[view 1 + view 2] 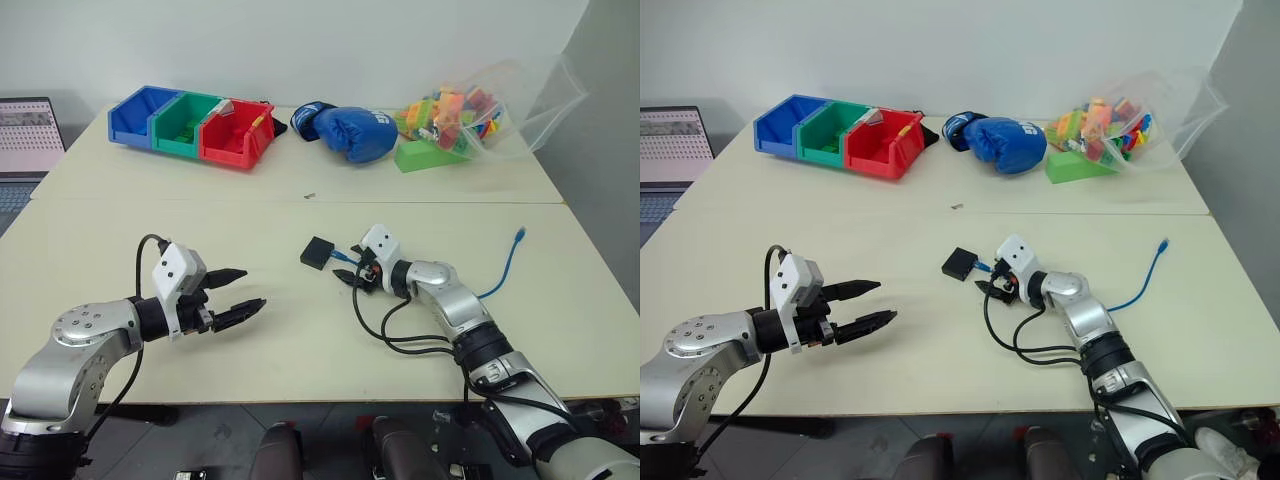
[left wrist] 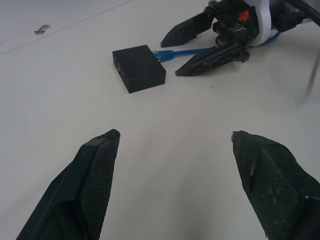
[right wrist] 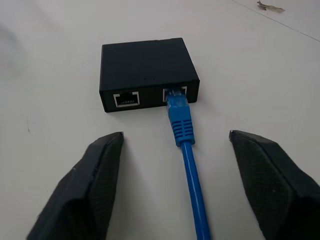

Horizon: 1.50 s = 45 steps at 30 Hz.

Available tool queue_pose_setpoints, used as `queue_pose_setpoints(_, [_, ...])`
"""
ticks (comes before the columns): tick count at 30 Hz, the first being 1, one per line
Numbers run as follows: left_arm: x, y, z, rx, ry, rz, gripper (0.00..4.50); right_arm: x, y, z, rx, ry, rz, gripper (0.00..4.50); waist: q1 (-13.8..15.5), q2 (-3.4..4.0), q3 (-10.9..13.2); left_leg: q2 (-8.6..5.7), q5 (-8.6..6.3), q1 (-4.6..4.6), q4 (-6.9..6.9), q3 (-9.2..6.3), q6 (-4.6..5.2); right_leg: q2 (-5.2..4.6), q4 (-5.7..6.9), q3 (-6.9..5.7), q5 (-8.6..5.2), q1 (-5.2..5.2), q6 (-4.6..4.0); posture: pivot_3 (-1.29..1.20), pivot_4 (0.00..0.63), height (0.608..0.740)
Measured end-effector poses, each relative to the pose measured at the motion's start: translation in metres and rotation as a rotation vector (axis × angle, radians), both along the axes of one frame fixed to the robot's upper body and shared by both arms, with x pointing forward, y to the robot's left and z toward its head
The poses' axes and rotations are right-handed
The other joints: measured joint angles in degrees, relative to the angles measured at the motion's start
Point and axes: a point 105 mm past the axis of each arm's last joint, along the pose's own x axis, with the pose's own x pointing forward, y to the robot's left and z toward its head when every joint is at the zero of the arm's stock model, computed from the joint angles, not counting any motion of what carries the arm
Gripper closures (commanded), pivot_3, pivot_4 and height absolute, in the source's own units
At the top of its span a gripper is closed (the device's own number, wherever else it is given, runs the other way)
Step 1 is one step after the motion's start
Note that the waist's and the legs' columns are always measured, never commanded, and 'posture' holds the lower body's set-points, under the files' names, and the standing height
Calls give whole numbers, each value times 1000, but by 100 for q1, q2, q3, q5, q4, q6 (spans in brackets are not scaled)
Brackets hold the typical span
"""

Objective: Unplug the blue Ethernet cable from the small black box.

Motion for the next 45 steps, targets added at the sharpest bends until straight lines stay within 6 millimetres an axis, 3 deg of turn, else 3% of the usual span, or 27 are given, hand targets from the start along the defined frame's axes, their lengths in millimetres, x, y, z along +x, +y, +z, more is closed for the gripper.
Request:
queue_pose_setpoints(6, [1,1,-1,3,1,-2,670,2,6,0,-20,-8,38,3216,-5,0,0,0,0,0,0,-1,0,0,1,0,1,0,-2,0,150,740])
queue_pose_setpoints(12, [6,0,-3,-23,-1,-2,670,3,10,1,-86,-70,73,4353,-3,0,0,0,0,0,0,-2,0,0,2,-1,1,0,-2,0,150,740])
queue_pose_setpoints(18, [20,-5,-9,-162,48,39,670,-8,-5,11,-249,-289,172,4368,52,0,1,-4,0,-4,2,-1,0,-4,1,-7,-1,1,3,0,150,740])
queue_pose_setpoints(24, [24,-14,-10,-288,152,17,670,-31,-11,44,-340,-564,318,4369,11,0,0,-1,0,-2,2,-5,0,0,4,-8,-1,0,3,0,150,740])
queue_pose_setpoints(27, [18,-23,-9,-358,230,-34,670,-46,-5,62,-381,-720,404,4370,-10,0,0,0,0,0,1,-5,0,1,5,-8,-2,1,6,0,150,740])
queue_pose_setpoints(31, [11,-35,-11,-380,297,-100,670,-63,7,69,-402,-836,499,4371,0,0,0,-1,1,0,2,-6,-1,0,6,-6,-2,2,4,0,150,740])
queue_pose_setpoints(42, [7,-58,-6,-462,340,-182,670,-71,11,72,-418,-894,558,4373,22,0,0,-2,1,0,5,-6,-1,-1,6,-5,6,3,-10,0,150,740])
queue_pose_setpoints(45, [6,-58,-5,-469,348,-185,1151,-72,11,73,-423,-908,568,4373,25,0,0,-2,1,0,5,-7,-1,-2,6,-5,6,4,-10,0,150,740])
